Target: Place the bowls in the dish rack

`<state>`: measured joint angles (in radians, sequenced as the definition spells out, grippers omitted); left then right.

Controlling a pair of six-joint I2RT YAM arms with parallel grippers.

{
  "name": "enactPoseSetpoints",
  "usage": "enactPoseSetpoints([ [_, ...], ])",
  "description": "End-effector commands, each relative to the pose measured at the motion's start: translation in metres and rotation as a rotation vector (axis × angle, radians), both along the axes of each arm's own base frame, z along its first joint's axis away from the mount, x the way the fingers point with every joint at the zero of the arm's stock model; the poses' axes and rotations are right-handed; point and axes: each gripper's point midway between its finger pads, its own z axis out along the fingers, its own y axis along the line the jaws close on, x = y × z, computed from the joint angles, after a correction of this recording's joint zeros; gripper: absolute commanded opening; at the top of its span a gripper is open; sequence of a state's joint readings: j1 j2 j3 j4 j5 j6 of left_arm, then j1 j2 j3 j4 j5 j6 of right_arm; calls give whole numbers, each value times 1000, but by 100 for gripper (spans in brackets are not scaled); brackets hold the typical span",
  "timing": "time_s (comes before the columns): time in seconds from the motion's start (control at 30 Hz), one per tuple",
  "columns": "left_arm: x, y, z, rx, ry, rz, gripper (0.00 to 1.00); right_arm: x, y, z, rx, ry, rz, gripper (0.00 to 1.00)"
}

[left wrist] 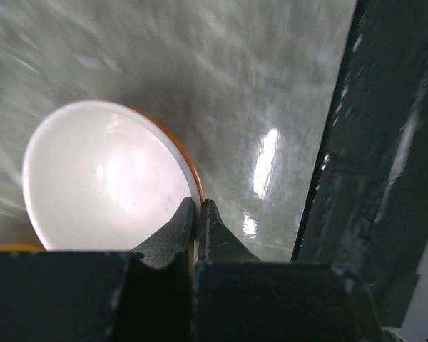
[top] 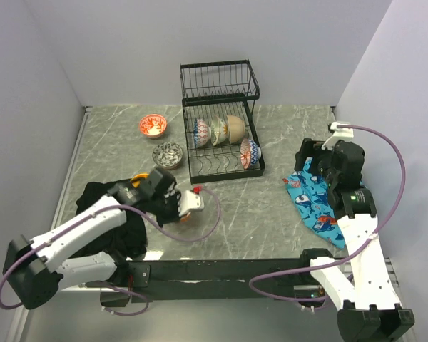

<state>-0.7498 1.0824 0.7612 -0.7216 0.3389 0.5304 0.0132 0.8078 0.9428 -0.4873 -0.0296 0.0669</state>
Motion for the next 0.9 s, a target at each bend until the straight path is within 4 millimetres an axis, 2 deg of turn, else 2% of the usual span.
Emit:
enactPoseSetpoints([
  [0.0, 0, -24, 97, -142, -50, -115, 1, 10, 0, 20, 4, -47, -1, 95],
  [0.03, -1, -26, 106, -153, -42, -123, 1, 12, -2, 20, 1, -42, -6, 95],
  [0.07, 4, -33, 125, -190, -67, -129, 1, 14, -2, 19, 3, -38, -9, 95],
  [0.17, 19, -58, 145, -305, -68, -108, 1, 20, -1, 19, 6, -26, -3, 95],
  [0.23, 28, -72, 150, -372, -59, -87, 1, 24, -1, 15, 8, 2, -9, 95],
  [0.27, 39, -82, 155, -427, -95, -87, 1, 25, -2, 17, 5, 4, -9, 95],
  [0.33, 64, -83, 156, -491, -108, -25, 1, 29, -3, 9, -5, 39, -12, 95],
  [0.37, 78, -90, 163, -565, -135, -27, 1, 32, -13, 6, -15, 56, -41, 95],
  [0.4, 96, -85, 157, -583, -94, 41, 1, 34, -18, 6, -21, 65, -56, 95],
  [0.47, 110, -93, 164, -652, -60, 44, 1, 38, -25, 4, -35, 96, -72, 95],
  [0.5, 127, -99, 164, -691, -35, 73, 1, 39, -28, 4, -41, 108, -79, 95],
  [0.6, 149, -116, 183, -813, -9, 95, 1, 44, -32, 10, -61, 125, -75, 95],
  [0.7, 157, -127, 187, -903, 133, 155, 1, 46, -39, 16, -107, 131, -85, 95],
  [0.73, 163, -130, 199, -958, 117, 145, 1, 46, -41, 16, -111, 136, -89, 95],
  [0.77, 166, -132, 200, -992, 142, 158, 1, 47, -43, 18, -116, 135, -93, 95],
  [0.8, 172, -133, 196, -1028, 249, 238, 1, 47, -43, 16, -118, 142, -94, 95],
  [0.87, 185, -131, 206, -1142, 260, 278, 1, 46, -45, 16, -121, 150, -94, 95],
])
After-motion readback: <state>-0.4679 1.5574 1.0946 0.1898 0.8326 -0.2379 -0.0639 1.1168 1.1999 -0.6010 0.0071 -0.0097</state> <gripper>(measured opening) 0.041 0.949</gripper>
